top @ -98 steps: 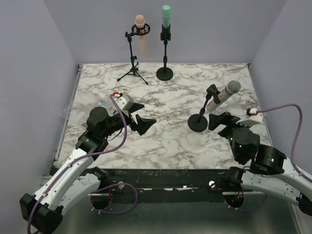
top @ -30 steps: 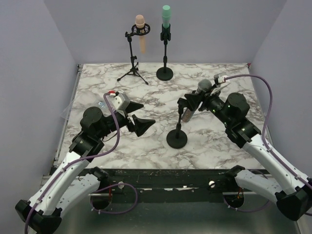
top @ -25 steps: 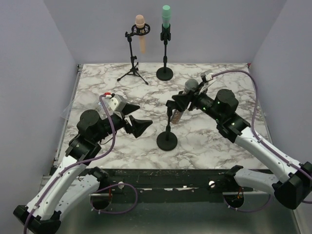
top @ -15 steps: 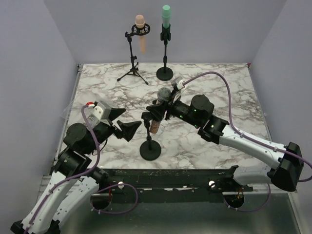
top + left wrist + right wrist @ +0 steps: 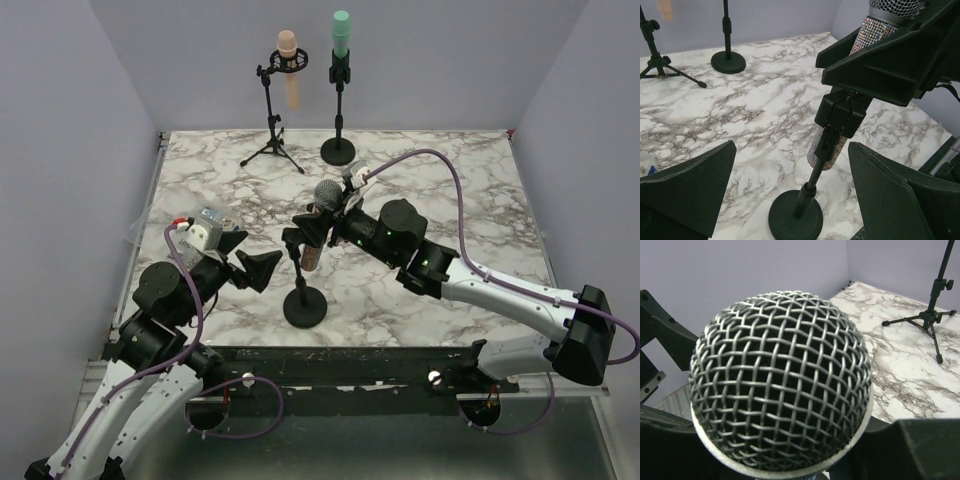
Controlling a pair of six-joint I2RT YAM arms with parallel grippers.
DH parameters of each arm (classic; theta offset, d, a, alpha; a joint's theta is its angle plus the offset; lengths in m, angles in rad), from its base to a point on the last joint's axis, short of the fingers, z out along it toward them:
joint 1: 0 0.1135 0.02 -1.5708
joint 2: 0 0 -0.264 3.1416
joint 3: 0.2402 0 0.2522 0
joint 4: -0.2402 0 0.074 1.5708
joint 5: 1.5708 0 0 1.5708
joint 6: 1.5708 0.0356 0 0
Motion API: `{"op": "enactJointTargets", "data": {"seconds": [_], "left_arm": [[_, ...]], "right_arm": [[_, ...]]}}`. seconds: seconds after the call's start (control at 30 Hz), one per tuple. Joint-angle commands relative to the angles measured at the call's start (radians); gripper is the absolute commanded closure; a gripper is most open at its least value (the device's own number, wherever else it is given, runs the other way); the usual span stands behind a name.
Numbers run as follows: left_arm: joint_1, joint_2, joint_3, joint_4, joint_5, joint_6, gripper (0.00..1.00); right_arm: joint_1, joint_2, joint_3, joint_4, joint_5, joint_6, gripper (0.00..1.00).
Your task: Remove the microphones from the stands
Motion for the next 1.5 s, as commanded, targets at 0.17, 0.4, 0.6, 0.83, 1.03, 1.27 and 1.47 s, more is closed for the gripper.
{"op": "enactJointTargets", "data": {"seconds": [0.17,0.4,0.6,0.83,1.03,1.27,1.47], "left_arm": [[-0.002,0.059,0.001,0.037,0.093,-0.018,0.01],[-0.003,0.108,0.033,0.064,0.224,0.001,0.01],[-0.003,0.128,0.047,0.093,0.331,0.005,0.01],[-0.003,0.161,0.110,0.054,0.392,0.010,0.01],[-0.003,0.219,0.158,0.037,0.400,-0.021,0.01],[-0.005,0.273,0.180,0.025,0.384,-0.031,0.01],[-0.038,0.274,0.182,0.016,0.325,-0.030,0.02]], "right_arm": [[0.003,-0.041,0.039,-0.117,0.077,0.033,0.35],[0.004,-0.082,0.057,-0.211,0.068,0.078,0.20],[0.003,-0.150,0.079,-0.351,0.039,0.144,0.10],[0.003,-0.310,0.064,-0.564,0.116,0.178,0.00],[0.004,-0.437,-0.005,-0.799,0.464,0.375,0.00],[0.003,-0.097,0.197,-1.401,0.696,0.608,0.00],[0.003,-0.066,0.102,-1.262,0.679,0.493,0.00]]}}
